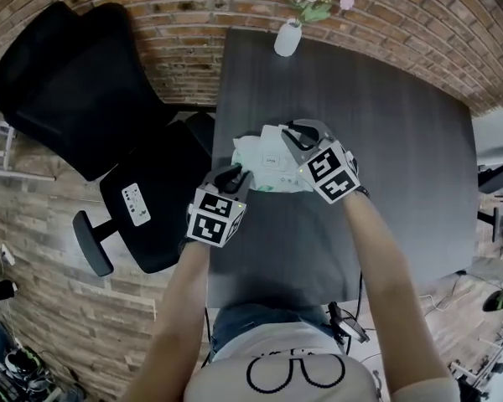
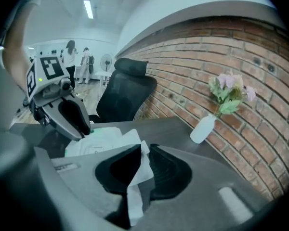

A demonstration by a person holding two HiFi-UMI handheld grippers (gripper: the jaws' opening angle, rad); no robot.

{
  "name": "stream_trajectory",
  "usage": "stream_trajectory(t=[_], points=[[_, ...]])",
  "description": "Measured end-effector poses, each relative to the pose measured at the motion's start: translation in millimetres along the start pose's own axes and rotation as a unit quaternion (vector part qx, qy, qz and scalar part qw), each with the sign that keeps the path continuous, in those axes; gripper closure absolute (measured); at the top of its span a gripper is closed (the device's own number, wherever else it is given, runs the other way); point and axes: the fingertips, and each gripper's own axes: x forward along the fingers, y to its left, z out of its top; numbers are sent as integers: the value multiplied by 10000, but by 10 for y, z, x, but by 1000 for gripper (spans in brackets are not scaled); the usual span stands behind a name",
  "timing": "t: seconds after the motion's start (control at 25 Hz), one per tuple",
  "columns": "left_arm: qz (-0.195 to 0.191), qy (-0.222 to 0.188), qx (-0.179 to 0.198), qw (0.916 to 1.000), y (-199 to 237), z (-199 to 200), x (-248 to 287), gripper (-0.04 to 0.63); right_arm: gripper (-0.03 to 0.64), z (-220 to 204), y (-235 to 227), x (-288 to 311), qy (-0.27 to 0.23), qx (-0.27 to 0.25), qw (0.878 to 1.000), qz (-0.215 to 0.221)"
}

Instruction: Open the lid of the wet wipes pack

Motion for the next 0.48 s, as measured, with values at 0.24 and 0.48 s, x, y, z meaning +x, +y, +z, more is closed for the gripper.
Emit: stream_trajectory(t=[0.24, 0.48], points=[[-48, -153, -223, 9996, 12, 10, -10, 523, 564, -191, -37, 235, 409, 96, 9986, -307], [38, -165, -265, 9995, 26, 30, -47, 523, 543, -181, 18, 199, 408, 265, 9977, -477]])
